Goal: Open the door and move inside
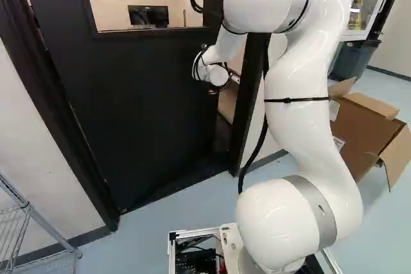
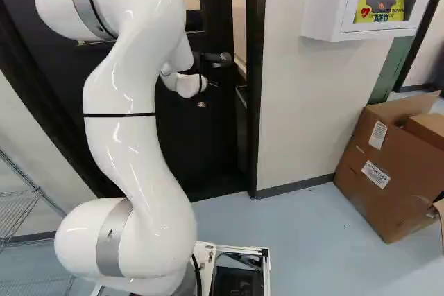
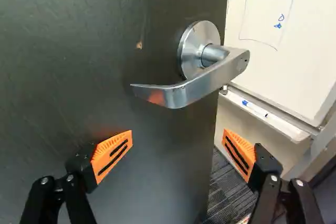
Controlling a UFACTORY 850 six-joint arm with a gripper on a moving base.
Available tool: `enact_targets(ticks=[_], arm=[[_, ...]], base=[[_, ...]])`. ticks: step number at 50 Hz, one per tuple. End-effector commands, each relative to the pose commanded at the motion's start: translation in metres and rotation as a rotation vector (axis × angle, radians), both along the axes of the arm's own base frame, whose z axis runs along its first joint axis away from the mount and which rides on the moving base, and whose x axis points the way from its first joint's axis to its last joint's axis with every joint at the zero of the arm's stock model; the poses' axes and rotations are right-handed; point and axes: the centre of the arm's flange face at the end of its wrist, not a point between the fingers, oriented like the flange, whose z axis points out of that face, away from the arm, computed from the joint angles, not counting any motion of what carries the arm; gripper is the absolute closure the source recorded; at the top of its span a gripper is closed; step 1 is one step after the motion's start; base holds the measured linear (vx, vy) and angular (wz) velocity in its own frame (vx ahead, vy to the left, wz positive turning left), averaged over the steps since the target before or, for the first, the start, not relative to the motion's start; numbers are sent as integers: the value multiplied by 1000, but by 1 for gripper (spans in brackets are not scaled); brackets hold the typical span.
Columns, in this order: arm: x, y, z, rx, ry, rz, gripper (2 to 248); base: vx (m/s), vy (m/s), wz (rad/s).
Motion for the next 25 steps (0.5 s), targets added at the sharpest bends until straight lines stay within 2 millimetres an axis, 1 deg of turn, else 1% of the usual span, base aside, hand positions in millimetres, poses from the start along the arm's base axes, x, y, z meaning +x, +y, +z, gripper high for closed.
enact_targets(ticks=[9,13,18,25], arm=[[17,10,-3,1,-13,12,3],[20,13,-3,2,-15,16,3],[16,15,-3,1,-13,20,3],[5,17,-1,0,-4,25,3]], base=[[0,0,0],[0,0,0],[0,0,0],[0,0,0]])
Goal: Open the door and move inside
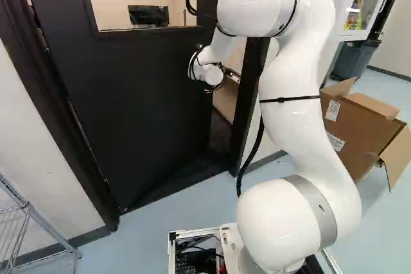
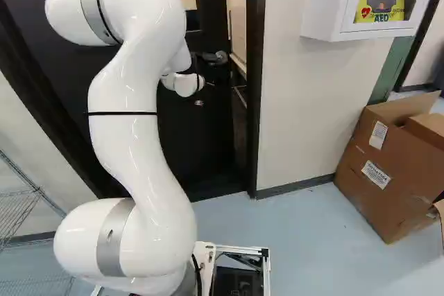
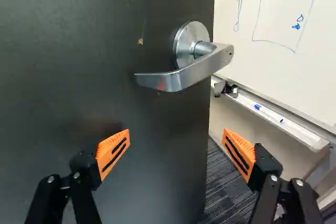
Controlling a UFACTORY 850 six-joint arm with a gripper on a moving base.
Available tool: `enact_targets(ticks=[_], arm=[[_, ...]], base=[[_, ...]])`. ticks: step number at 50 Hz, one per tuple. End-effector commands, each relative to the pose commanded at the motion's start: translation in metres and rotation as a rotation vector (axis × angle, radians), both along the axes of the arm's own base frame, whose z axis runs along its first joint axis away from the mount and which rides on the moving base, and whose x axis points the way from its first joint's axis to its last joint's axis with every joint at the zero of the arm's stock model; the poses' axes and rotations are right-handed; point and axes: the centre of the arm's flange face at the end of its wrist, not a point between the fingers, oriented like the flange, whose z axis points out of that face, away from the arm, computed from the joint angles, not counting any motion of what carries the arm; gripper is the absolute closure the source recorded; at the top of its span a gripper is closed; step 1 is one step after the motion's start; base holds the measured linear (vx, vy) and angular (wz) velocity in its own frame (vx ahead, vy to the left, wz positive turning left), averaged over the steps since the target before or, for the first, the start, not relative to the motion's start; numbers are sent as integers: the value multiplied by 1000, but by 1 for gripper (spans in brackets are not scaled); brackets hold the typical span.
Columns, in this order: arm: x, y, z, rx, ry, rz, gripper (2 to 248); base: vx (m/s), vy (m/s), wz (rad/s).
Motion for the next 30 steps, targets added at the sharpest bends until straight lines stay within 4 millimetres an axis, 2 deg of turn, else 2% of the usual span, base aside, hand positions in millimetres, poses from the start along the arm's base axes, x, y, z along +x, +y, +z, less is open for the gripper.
enact_targets(ticks=[19,30], arm=[[-37,13,6,-42,19,82,3],[-43,33,7,-92,14,183,3]], base=[[0,0,0],[0,0,0]])
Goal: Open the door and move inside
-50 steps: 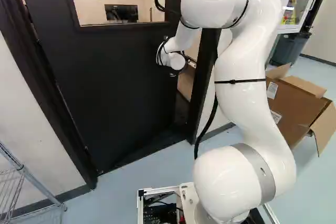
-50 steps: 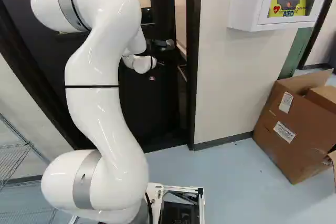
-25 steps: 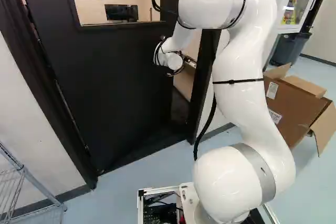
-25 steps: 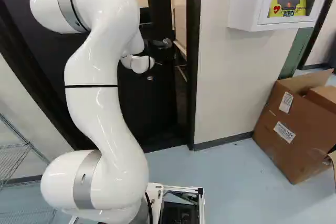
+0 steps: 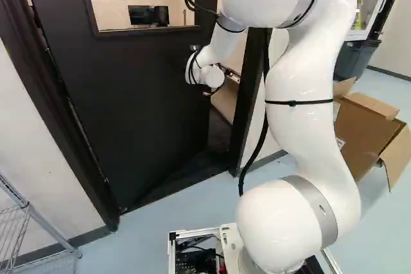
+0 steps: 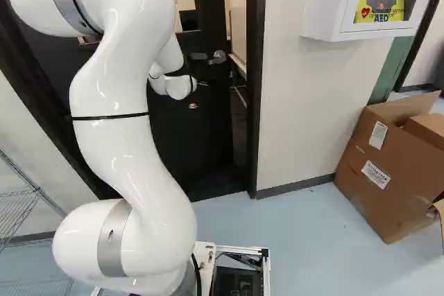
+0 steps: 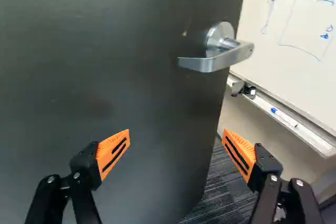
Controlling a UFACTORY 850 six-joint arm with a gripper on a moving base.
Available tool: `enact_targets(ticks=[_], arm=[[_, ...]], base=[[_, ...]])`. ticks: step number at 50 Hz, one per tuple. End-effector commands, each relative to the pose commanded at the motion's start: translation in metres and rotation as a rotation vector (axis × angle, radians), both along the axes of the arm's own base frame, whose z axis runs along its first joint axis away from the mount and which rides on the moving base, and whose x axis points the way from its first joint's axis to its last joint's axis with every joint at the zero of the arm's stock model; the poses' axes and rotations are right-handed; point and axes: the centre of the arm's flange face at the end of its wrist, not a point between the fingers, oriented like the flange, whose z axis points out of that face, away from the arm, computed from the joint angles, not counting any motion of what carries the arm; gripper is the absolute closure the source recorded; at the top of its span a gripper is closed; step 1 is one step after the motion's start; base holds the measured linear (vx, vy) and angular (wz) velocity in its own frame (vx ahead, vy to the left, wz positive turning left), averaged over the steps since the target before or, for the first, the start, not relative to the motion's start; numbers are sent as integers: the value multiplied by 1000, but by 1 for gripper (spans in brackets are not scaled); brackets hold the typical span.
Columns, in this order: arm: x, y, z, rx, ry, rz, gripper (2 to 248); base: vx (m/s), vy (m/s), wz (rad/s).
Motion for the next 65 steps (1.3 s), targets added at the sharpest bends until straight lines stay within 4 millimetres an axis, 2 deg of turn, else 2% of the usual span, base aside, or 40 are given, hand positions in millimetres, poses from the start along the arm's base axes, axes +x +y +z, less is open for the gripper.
enact_targets(ticks=[24,65], arm=[[10,51,-3,-107,-34,232,3],[79,112,-17,-106,-103,301,3]], base=[[0,0,0],[0,0,0]])
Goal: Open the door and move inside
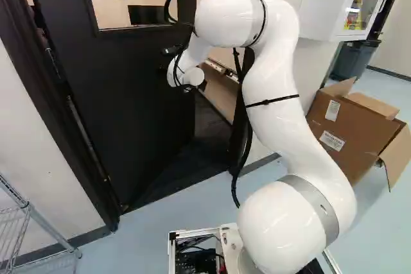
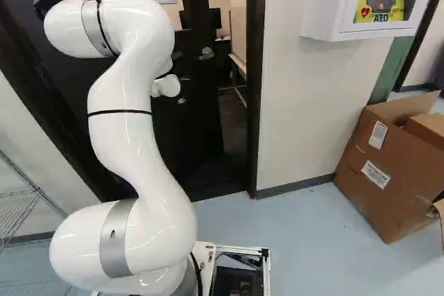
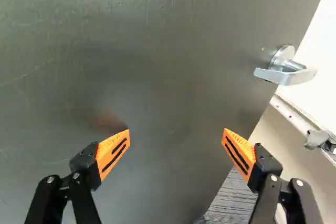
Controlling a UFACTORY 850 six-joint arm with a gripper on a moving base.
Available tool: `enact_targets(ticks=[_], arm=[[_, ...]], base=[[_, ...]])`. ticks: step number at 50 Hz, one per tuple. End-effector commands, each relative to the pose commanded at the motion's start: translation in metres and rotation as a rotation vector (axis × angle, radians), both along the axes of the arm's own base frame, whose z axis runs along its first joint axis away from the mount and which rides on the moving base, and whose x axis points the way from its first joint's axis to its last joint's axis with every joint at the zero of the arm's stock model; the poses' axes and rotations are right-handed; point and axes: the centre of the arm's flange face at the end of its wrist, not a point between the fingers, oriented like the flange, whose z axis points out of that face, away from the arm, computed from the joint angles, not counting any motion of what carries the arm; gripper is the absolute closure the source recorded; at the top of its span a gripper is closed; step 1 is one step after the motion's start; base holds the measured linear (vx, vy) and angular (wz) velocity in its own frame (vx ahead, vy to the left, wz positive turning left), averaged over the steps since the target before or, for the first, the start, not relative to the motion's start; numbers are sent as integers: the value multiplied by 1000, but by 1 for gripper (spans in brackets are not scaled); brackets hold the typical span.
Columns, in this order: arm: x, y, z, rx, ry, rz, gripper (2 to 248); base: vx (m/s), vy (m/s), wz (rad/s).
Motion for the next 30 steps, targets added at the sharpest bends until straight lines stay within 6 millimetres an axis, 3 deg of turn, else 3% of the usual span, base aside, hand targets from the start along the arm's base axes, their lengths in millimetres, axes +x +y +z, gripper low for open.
enact_targets(ticks=[17,30], arm=[[23,26,-6,8,-27,26,3],[6,30,-3,4,-13,38,3]], base=[[0,0,0],[0,0,0]])
